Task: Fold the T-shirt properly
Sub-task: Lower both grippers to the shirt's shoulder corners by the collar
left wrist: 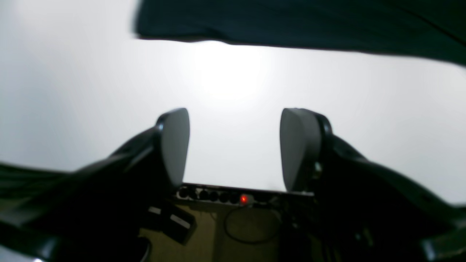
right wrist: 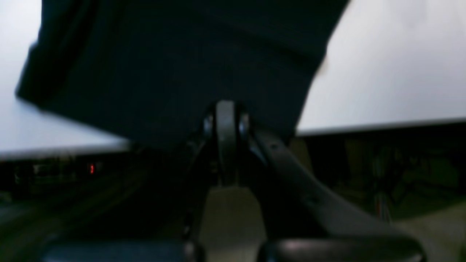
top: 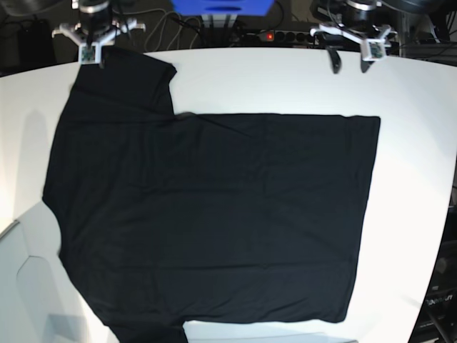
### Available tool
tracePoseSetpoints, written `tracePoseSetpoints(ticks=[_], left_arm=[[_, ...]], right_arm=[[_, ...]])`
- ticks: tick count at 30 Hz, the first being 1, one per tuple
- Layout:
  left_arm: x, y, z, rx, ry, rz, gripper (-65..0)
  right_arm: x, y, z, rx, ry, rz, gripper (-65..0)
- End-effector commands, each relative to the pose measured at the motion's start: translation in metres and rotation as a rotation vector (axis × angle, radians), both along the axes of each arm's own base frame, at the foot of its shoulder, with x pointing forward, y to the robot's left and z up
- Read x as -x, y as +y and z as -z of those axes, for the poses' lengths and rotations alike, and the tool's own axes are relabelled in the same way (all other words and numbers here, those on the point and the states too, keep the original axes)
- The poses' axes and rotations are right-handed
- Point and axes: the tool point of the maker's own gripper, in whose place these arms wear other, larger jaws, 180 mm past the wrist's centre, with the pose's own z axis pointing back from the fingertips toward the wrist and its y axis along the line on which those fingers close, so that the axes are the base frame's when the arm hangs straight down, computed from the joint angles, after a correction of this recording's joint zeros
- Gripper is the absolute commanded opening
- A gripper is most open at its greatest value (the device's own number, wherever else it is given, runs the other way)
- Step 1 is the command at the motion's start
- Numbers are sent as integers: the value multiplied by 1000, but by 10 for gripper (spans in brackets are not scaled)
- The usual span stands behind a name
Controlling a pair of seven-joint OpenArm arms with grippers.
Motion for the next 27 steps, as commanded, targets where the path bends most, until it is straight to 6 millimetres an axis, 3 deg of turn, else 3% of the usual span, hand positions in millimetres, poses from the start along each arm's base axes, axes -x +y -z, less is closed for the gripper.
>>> tracePoseSetpoints(ticks=[1, 4, 10, 13, 17, 21, 24, 27], left_arm=[[-6, 2, -9, -2, -38, -3, -270], [-13, 13, -14, -25, -61, -20, -270], [-24, 23, -20, -47, -98, -38, -269], [-28, 34, -16, -62, -107, -70, -269], [-38, 47, -6, -72, -113, -99, -262], [-48, 56, 4, -76, -118, -120, -191], [-59, 62, 8, -78, -134, -134, -178], [-71, 88, 11, -104, -156, -204, -178]], right_arm=[[-4, 0, -8, 2, -32, -9, -650], [-13, 1, -13, 3, -59, -10, -601], [-16, 2, -15, 2, -73, -12, -381], [-16, 2, -15, 2, -73, -12, -313], [-19, 1, -15, 2, -78, -12, -291], [-19, 1, -15, 2, -75, -11, -291], [-19, 1, -15, 2, -75, -11, -291], [-19, 2, -15, -2, -76, 1, -291]])
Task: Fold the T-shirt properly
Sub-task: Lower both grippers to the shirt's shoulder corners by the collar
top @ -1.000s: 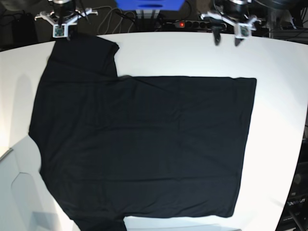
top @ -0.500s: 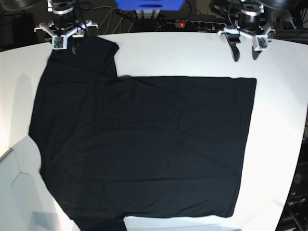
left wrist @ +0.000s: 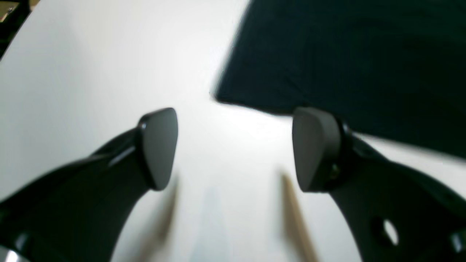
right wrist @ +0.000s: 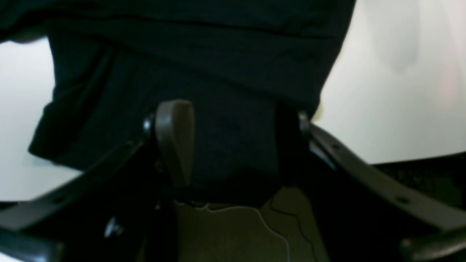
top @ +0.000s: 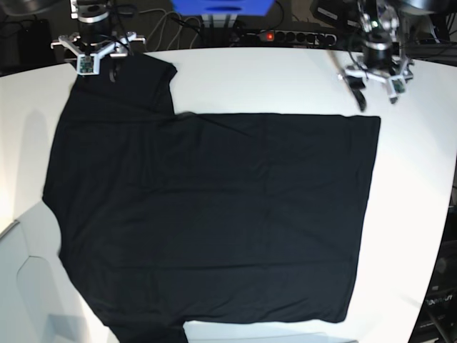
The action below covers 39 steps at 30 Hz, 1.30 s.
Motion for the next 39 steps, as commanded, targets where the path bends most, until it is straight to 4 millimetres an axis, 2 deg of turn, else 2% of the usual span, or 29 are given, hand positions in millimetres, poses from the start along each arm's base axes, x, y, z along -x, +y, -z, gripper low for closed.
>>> tracePoseSetpoints(ticks=[1, 2, 4, 8, 11, 20, 26, 35, 39], left_arm=[[-6, 13, -7, -30, -36, -24, -178], [-10, 18, -3, -28, -35, -32, -178], [-18, 15, 5, 3, -38, 0, -178], [-33, 17, 6, 39, -72, 30, -178], [-36, 20, 16, 60, -65, 20, -178], [-35, 18, 25, 76, -47, 23, -183], [-39, 17, 23, 77, -56, 24, -306], [-39, 20, 32, 90, -42, 7, -311], [-41, 14, 34, 97, -38, 25, -312]], right_arm=[[-2, 0, -7, 2, -29, 0, -291], [-2, 0, -8, 2, -31, 2, -291], [-1, 0, -7, 0, -28, 5, -291], [-1, 1, -7, 0, -26, 6, -291], [0, 1, -6, 0, -23, 6, -291], [2, 1, -5, -1, -19, 7, -291], [2, 1, -5, -1, -16, 7, -291], [3, 1, -5, -1, -14, 7, -291], [3, 1, -5, -1, -14, 7, -291]])
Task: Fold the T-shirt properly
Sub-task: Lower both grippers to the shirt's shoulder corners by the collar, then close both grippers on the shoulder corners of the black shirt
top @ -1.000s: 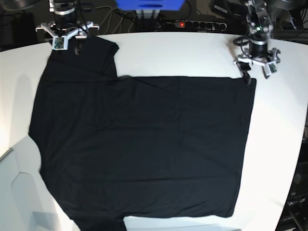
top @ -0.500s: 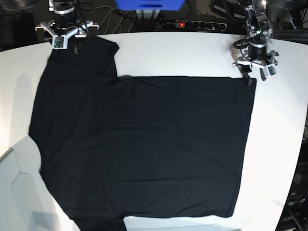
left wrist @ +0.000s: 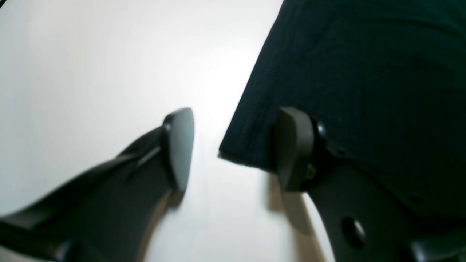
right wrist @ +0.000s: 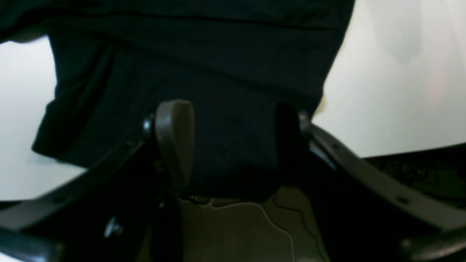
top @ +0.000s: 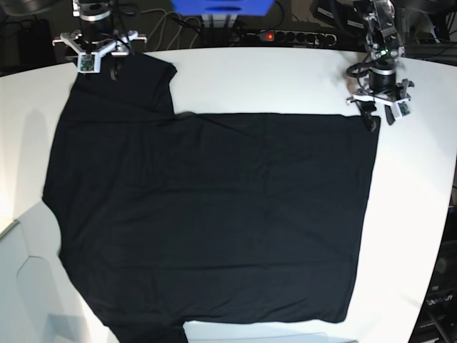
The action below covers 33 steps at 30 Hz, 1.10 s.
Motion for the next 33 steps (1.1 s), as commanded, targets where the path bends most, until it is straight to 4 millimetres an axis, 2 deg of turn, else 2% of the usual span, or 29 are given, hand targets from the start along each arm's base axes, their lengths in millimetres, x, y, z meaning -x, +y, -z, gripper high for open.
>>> tracePoseSetpoints(ticks=[1, 4, 8, 9, 18, 26, 33], left_arm=[[-2, -2, -1, -2, 5, 22, -312], [-3, -12, 2, 8, 12, 47, -313], [-1, -14, 4, 14, 15, 44, -316], [-1, -14, 4, 14, 17, 44, -335], [0, -14, 4, 13, 17, 43, -646], [4, -13, 4, 9, 25, 42, -648], [10, -12, 7, 8, 37, 38, -648]], right_arm=[[-1, -1, -6, 8, -20, -10, -291], [-1, -1, -6, 9, -20, -11, -291], [0, -1, -6, 11, -20, -9, -291], [0, -1, -6, 11, -20, -9, -291], [0, -9, -7, 28, -20, 4, -291], [0, -9, -7, 27, -21, 7, -289], [-6, -37, 9, 54, 63, 95, -289]])
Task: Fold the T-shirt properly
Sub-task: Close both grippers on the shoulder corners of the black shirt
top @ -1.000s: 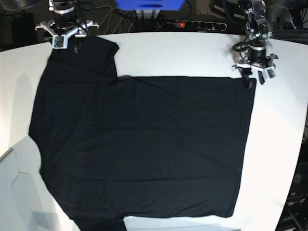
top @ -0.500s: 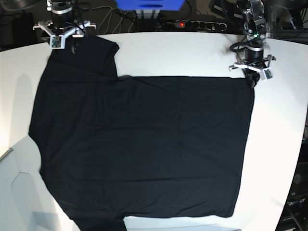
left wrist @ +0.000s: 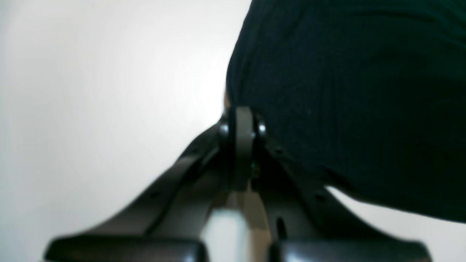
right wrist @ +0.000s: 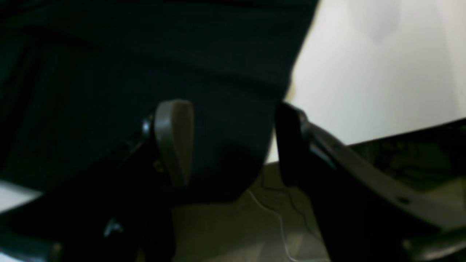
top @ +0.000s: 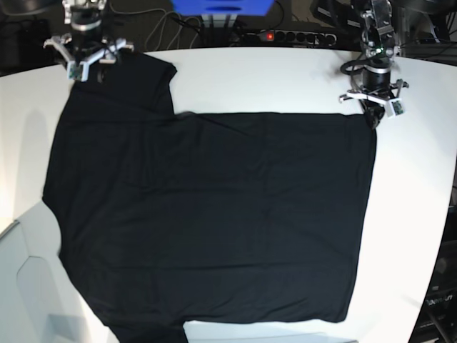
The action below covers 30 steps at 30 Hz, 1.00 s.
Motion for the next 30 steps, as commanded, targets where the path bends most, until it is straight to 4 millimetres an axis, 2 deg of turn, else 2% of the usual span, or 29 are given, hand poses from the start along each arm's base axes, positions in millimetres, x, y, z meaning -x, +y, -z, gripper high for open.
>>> tracePoseSetpoints(ticks=[1, 7, 11, 15, 25, 27, 30], left_arm=[[7, 1, 4, -4, 34, 4, -648], [7, 1, 4, -4, 34, 4, -648], [7, 1, 4, -4, 34, 4, -648], [7, 1, 4, -4, 36, 4, -648], [12, 1, 6, -11, 48, 8, -648], [13, 2, 6, -10, 50, 7, -649], [15, 2, 7, -14, 55, 9, -649]], right_arm=[[0, -5, -4, 12, -4, 10, -289], [2, -11, -1, 16, 16, 31, -289], [13, -11, 18, 2, 69, 43, -289], [15, -13, 32, -7, 94, 56, -289], [17, -11, 38, -16, 111, 54, -294], [17, -4, 41, -39, 121, 6, -329], [17, 17, 45, -94, 136, -94, -462]])
